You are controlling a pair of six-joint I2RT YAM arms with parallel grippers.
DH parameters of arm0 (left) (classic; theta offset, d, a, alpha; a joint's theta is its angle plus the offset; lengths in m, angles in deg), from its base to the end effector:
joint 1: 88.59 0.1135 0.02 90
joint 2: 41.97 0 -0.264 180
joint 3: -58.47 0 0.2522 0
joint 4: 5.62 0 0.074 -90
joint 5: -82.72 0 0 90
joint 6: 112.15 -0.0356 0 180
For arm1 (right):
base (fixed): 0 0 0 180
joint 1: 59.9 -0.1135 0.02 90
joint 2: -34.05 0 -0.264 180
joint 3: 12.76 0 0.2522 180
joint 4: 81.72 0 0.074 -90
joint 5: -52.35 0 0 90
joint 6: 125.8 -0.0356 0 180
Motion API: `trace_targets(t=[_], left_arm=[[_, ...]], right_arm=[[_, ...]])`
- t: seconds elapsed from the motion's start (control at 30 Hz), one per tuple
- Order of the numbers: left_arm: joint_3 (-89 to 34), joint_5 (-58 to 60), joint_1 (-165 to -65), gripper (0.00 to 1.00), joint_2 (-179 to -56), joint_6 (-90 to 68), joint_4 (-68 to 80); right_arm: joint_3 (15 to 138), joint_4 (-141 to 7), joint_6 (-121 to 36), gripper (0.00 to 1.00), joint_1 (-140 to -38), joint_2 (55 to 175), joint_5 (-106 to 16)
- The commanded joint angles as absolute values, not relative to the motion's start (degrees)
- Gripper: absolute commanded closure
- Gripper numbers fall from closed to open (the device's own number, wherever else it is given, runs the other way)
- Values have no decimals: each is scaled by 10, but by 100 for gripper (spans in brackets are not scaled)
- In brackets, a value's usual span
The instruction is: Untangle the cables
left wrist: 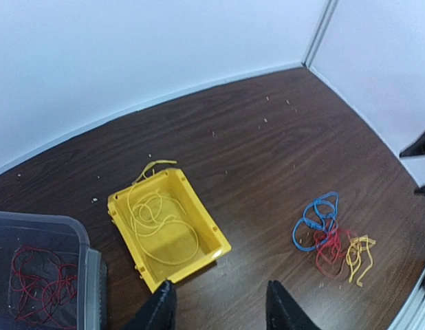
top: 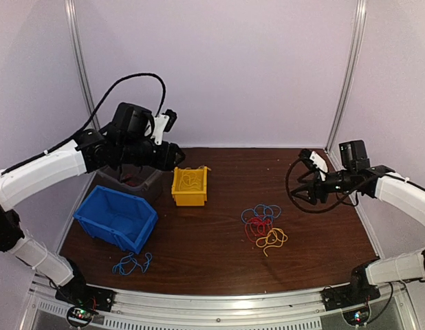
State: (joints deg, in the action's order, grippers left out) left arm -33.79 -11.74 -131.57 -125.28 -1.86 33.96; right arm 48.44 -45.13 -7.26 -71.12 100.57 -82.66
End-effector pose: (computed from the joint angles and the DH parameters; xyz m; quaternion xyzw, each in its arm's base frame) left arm 0.2452 -0.2247 0.3592 0.1519 0.8549 -0.2308 0.4391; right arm 0.2302 0.0713 0.2660 -0.4336 0.7404 0.2889 0.4248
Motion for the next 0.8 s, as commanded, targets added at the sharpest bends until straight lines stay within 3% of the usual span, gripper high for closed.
trace_targets(t=[0.0, 0.23, 0.37, 0.6, 0.77], left_arm=[[-308, -135, -1325, 46, -1230, -42, 403], [-511, -132, -1265, 44, -1420, -58, 492], [-618, -32, -1206, 44, -1533, -52, 504], [-795, -8, -1177, 46, -1705, -61, 507], [-827, 8, -1165, 52, -1773, -51, 507]], right_arm=[[496, -471, -92, 32, -708, 997, -823], [481, -471, -91, 32, -708, 984, -826], [475, -464, -90, 32, -707, 977, -824], [469, -466, -89, 32, -704, 976, -825], [468, -463, -84, 32, -703, 980, -831]])
